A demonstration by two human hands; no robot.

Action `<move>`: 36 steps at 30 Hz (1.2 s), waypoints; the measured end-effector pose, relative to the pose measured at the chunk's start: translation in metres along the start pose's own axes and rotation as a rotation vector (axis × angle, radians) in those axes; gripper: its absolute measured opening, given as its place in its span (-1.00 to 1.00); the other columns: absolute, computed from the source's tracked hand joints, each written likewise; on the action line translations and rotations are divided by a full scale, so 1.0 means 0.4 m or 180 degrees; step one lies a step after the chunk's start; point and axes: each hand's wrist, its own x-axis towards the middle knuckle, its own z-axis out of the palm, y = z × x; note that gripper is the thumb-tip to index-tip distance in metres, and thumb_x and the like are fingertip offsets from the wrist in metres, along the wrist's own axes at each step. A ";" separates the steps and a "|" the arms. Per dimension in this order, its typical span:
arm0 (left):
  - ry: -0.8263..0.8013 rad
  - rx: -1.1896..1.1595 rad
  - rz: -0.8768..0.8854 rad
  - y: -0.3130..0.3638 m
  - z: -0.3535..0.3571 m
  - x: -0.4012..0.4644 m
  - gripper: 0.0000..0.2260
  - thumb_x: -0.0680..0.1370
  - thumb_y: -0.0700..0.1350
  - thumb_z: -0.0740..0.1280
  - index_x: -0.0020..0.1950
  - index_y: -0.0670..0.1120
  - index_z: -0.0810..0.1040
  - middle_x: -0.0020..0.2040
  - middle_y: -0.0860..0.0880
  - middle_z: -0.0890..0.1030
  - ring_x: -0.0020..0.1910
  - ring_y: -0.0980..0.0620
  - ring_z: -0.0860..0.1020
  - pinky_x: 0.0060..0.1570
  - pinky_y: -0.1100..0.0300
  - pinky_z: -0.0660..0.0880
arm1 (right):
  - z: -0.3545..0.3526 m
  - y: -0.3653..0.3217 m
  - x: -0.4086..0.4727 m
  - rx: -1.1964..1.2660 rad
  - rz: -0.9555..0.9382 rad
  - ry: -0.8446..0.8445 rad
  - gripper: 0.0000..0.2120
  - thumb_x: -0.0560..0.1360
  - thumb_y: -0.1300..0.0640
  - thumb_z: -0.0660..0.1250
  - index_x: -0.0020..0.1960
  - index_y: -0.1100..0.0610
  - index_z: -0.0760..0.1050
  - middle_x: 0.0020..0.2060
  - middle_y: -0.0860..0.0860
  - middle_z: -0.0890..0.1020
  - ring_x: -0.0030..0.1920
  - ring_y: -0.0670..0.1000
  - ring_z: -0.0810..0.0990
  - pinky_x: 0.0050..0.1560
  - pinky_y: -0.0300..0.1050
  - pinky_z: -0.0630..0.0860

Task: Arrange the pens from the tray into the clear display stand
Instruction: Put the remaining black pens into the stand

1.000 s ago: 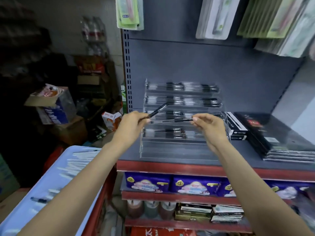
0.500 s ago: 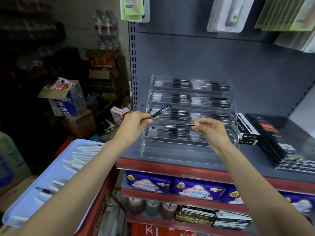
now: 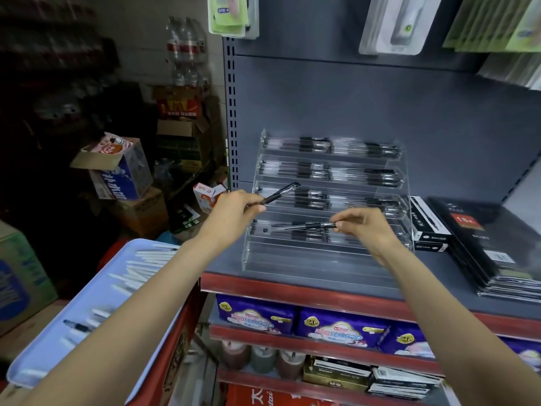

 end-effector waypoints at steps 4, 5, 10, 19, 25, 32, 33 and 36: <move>-0.0009 0.0034 0.0008 0.006 0.006 0.006 -0.83 0.58 -0.13 0.26 -0.08 -0.19 0.58 -0.33 -0.04 0.43 -0.35 0.05 0.36 -0.36 0.36 0.25 | 0.017 -0.004 0.013 -0.0395 -0.0094 -0.0066 -0.86 0.45 0.39 0.35 -0.13 0.19 0.62 -0.17 0.10 0.64 -0.18 -0.04 0.61 0.03 -0.20 0.49; -0.0023 0.0038 0.0006 0.007 0.007 0.007 -0.82 0.58 -0.13 0.26 -0.09 -0.19 0.58 -0.31 -0.07 0.45 -0.32 0.01 0.37 -0.33 0.32 0.26 | 0.025 -0.006 0.017 -0.0561 -0.0147 -0.0107 -0.88 0.45 0.36 0.37 -0.12 0.19 0.63 -0.16 0.08 0.65 -0.14 -0.04 0.60 0.05 -0.22 0.46; -0.0026 0.0008 0.0034 0.009 0.009 0.013 -0.85 0.58 -0.12 0.26 -0.11 -0.14 0.57 -0.29 -0.05 0.47 -0.29 0.02 0.40 -0.31 0.30 0.28 | 0.045 -0.020 0.029 -0.1254 -0.0358 -0.0127 -0.91 0.44 0.31 0.40 -0.13 0.18 0.66 -0.18 0.04 0.66 -0.14 -0.09 0.56 -0.01 -0.32 0.39; -0.0262 0.0197 0.0143 0.008 0.035 0.019 -0.82 0.57 -0.13 0.28 0.05 -0.18 0.62 -0.19 -0.09 0.55 -0.16 -0.02 0.49 -0.06 0.12 0.45 | 0.032 -0.065 -0.001 0.0385 -0.0491 -0.0234 -0.83 0.50 0.21 0.34 0.09 0.10 0.59 -0.12 0.02 0.65 -0.15 -0.11 0.61 -0.14 -0.36 0.53; -0.0286 0.0142 0.0199 0.057 0.071 0.046 -0.74 0.56 -0.12 0.30 0.25 -0.08 0.55 0.04 -0.05 0.59 0.01 0.04 0.53 0.04 0.20 0.44 | 0.019 -0.055 -0.004 0.0345 -0.0624 -0.0007 -0.88 0.45 0.32 0.37 -0.06 0.19 0.64 -0.27 -0.02 0.67 -0.27 -0.21 0.64 -0.14 -0.41 0.53; -0.0175 0.0535 -0.0377 0.002 0.109 0.052 -0.89 0.57 -0.24 0.25 0.08 -0.19 0.48 0.07 -0.16 0.57 -0.02 -0.08 0.53 -0.05 0.04 0.49 | -0.022 0.020 0.016 0.0170 -0.0184 0.0907 -0.89 0.45 0.31 0.38 -0.07 0.18 0.64 -0.14 0.08 0.68 -0.09 0.03 0.64 0.08 -0.16 0.51; -0.0243 0.0601 -0.0388 -0.001 0.114 0.053 -0.90 0.57 -0.26 0.24 0.05 -0.19 0.51 0.05 -0.16 0.58 -0.06 -0.08 0.53 -0.09 0.04 0.49 | -0.022 0.024 0.017 0.0153 -0.0168 0.0882 -0.89 0.44 0.31 0.38 -0.07 0.19 0.64 -0.14 0.08 0.67 -0.07 0.04 0.64 0.10 -0.15 0.51; -0.0495 0.0666 -0.0193 -0.007 0.125 0.061 -0.81 0.60 -0.22 0.20 0.11 -0.14 0.57 0.11 -0.15 0.59 0.03 -0.11 0.55 -0.01 0.05 0.51 | -0.009 0.030 0.024 -0.0129 -0.0210 0.0785 -0.88 0.44 0.29 0.40 -0.04 0.20 0.66 -0.13 0.05 0.67 -0.05 0.00 0.63 0.10 -0.18 0.49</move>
